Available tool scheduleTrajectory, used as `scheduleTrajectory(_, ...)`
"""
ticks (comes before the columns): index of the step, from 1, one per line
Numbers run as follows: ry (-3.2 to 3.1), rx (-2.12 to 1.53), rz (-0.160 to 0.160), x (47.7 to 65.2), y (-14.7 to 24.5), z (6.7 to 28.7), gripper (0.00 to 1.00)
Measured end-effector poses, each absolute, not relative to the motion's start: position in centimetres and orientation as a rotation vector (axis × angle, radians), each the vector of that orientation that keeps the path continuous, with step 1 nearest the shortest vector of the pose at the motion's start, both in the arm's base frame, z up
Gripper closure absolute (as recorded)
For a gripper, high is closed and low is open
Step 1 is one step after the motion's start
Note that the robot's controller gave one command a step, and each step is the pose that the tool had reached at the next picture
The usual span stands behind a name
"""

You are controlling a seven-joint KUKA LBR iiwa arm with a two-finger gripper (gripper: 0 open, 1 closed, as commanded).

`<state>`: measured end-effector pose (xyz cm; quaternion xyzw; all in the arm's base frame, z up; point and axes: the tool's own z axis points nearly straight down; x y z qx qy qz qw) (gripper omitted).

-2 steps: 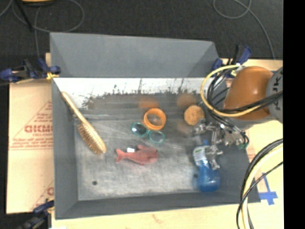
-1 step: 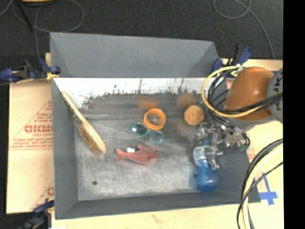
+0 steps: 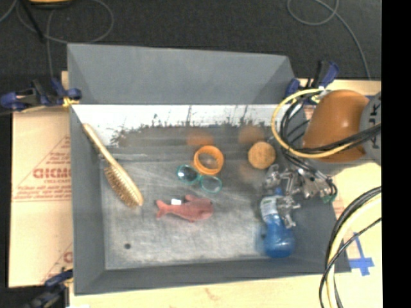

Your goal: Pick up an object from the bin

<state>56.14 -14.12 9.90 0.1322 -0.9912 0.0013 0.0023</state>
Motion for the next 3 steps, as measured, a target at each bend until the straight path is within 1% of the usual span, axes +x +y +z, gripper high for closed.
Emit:
scheduleTrajectory(1, -3.131, 0.352, 0.000, 55.6, -15.0, 10.7, 1.00)
scheduleTrajectory(2, -3.131, 0.348, 0.007, 57.1, -15.6, 11.8, 1.00)
scheduleTrajectory(3, -3.121, 0.345, 0.001, 56.4, -15.3, 17.5, 1.00)
